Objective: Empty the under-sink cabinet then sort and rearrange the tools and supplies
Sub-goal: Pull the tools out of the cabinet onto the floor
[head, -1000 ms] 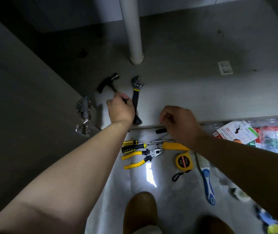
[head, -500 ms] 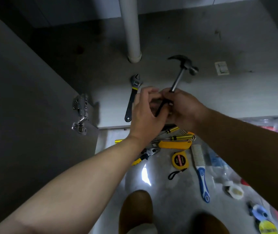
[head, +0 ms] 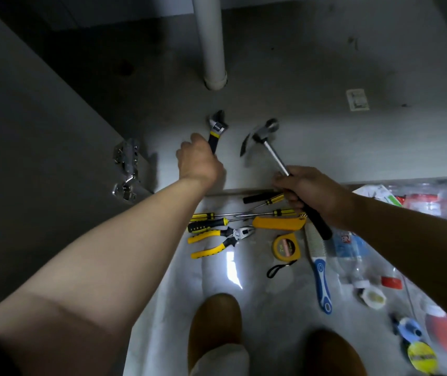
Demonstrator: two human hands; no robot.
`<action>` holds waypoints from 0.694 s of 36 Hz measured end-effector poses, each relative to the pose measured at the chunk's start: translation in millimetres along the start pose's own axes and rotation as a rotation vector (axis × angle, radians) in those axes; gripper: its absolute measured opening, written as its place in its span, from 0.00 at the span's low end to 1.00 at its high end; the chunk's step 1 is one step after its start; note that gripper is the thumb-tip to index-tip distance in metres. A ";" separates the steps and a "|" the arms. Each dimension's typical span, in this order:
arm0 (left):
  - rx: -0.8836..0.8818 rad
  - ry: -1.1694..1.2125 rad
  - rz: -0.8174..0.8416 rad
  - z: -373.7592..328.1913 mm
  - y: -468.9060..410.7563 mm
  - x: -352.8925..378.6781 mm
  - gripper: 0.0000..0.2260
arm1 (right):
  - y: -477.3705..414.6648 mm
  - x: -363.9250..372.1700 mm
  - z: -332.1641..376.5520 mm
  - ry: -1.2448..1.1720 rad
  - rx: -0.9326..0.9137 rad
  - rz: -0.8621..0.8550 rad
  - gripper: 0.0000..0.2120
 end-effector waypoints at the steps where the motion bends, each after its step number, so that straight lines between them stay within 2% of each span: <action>1: -0.004 0.015 0.008 2.1 0.0 0.2 0.14 | 2.9 0.8 -4.2 0.069 0.003 0.018 0.08; 4: 0.021 0.103 0.011 11.3 6.6 1.5 0.11 | 13.2 4.3 -16.7 0.240 -0.002 0.096 0.10; 7: 0.081 0.226 0.006 20.5 24.6 4.7 0.09 | 23.8 13.0 -23.2 0.639 -0.084 0.178 0.13; 9: 0.108 0.292 -0.018 27.1 39.9 4.8 0.08 | 30.2 20.9 -33.3 0.889 -0.105 0.242 0.11; 12: 0.168 0.351 -0.042 38.0 62.6 4.4 0.06 | 38.6 35.1 -51.8 1.099 -0.108 0.320 0.07; 15: 0.204 0.333 -0.051 52.2 85.5 7.9 0.05 | 43.3 53.9 -68.7 1.172 -0.085 0.361 0.05; 19: 0.195 0.234 -0.007 81.8 112.6 24.2 0.06 | 42.1 81.5 -89.2 1.207 -0.063 0.376 0.09; 22: 0.173 0.182 0.018 103.1 125.4 38.8 0.10 | 40.3 97.6 -100.7 1.145 -0.039 0.381 0.11; 25: 0.132 0.206 0.021 116.3 132.0 48.8 0.09 | 37.3 108.1 -105.7 1.082 -0.041 0.385 0.11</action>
Point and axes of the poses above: each hand's wrist, its own y-axis away from the middle knuckle, its own x-axis out of the palm, z = x × y, the point moved 4 cm from there along -y, towards the middle knuckle, and after that the axes turned 8 degrees about -y, right-handed, at the moved point
